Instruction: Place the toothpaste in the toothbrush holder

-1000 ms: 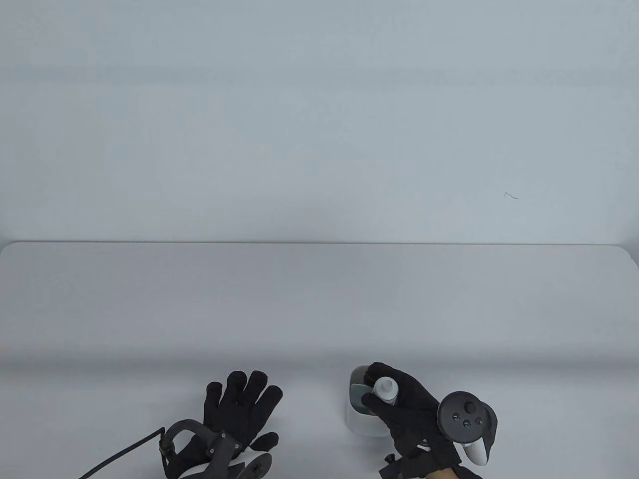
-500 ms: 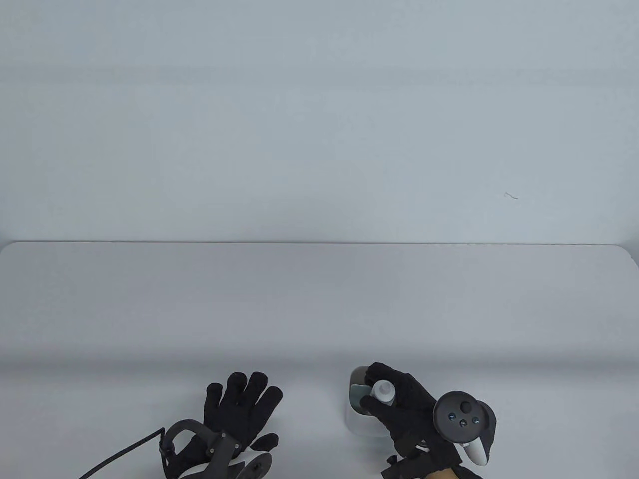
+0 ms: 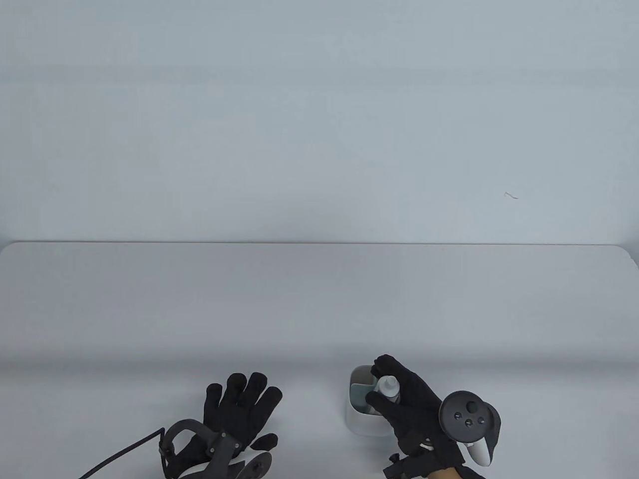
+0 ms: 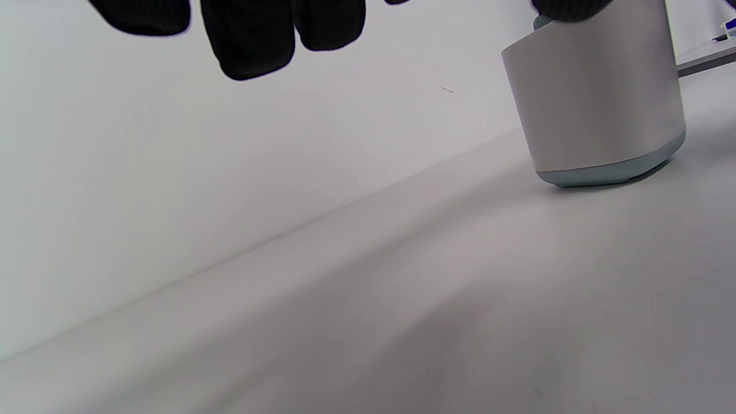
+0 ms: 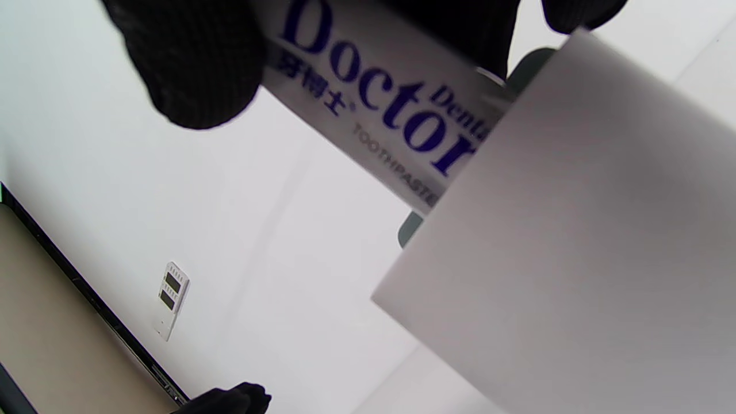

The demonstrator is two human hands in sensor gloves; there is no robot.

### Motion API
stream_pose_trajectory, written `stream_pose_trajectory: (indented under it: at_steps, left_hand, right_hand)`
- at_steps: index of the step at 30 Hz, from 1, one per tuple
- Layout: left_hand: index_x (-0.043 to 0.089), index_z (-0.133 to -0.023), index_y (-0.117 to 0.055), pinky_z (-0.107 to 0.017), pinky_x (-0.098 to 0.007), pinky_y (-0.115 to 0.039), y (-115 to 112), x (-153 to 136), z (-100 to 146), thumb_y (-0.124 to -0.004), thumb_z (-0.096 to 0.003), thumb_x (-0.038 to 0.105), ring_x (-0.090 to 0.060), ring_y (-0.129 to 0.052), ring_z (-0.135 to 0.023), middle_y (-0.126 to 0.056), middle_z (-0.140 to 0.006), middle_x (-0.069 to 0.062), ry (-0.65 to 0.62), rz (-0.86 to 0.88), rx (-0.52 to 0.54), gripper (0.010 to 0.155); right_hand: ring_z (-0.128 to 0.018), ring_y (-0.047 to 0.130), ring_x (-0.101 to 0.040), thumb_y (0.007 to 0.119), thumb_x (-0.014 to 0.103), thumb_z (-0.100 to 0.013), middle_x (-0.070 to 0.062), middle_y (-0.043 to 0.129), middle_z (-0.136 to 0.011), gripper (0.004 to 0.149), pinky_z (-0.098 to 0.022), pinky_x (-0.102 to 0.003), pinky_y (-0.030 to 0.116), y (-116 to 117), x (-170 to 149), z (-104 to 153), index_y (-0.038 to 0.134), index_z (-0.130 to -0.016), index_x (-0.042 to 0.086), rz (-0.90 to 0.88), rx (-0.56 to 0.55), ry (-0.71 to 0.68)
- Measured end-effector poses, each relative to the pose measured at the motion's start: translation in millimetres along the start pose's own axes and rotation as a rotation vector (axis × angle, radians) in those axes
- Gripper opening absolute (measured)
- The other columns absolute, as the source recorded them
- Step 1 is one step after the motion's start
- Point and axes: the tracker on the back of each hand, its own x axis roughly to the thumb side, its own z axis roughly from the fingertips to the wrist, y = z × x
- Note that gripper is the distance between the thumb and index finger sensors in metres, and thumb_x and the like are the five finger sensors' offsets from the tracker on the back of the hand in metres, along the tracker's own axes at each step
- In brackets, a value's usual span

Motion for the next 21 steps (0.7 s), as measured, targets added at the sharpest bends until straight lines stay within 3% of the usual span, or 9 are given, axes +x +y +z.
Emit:
stream_pose_trajectory:
  at_steps: [21]
  left_hand:
    - [0.016, -0.114, -0.027, -0.067, -0.071, -0.058, -2.0, -0.1, -1.2, -0.053, -0.0554, 0.058, -0.053, -0.065, -0.105, -0.048, -0.121, -0.022, 0.000, -0.003, -0.010, 0.077]
  right_hand:
    - [-0.097, 0.074, -0.039, 0.078, 0.050, -0.053, -0.009, 0.068, -0.111, 0.069, -0.071, -0.068, 0.044, -8.3, -4.0, 2.7, 0.051, -0.109, 0.020, -0.041, -0.059, 0.018]
